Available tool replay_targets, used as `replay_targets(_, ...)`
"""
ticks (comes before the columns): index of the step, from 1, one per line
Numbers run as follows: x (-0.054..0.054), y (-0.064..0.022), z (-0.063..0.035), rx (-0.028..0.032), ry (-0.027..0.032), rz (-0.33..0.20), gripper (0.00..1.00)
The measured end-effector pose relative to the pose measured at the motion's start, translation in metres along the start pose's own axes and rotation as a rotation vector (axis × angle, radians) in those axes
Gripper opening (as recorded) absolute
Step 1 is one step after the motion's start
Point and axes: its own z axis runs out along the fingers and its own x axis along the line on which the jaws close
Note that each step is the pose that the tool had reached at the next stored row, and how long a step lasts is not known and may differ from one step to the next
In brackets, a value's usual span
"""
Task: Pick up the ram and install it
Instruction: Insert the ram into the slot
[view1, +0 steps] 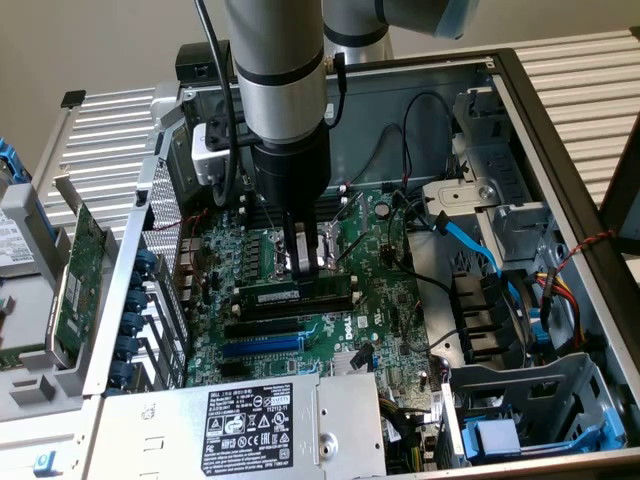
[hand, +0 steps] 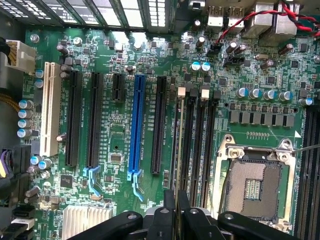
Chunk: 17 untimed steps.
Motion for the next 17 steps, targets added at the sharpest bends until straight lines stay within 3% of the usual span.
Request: replay_targets(17, -0.0001, 0.0011, 0.0018, 0.0035, 0.0002, 0.001, 0.14)
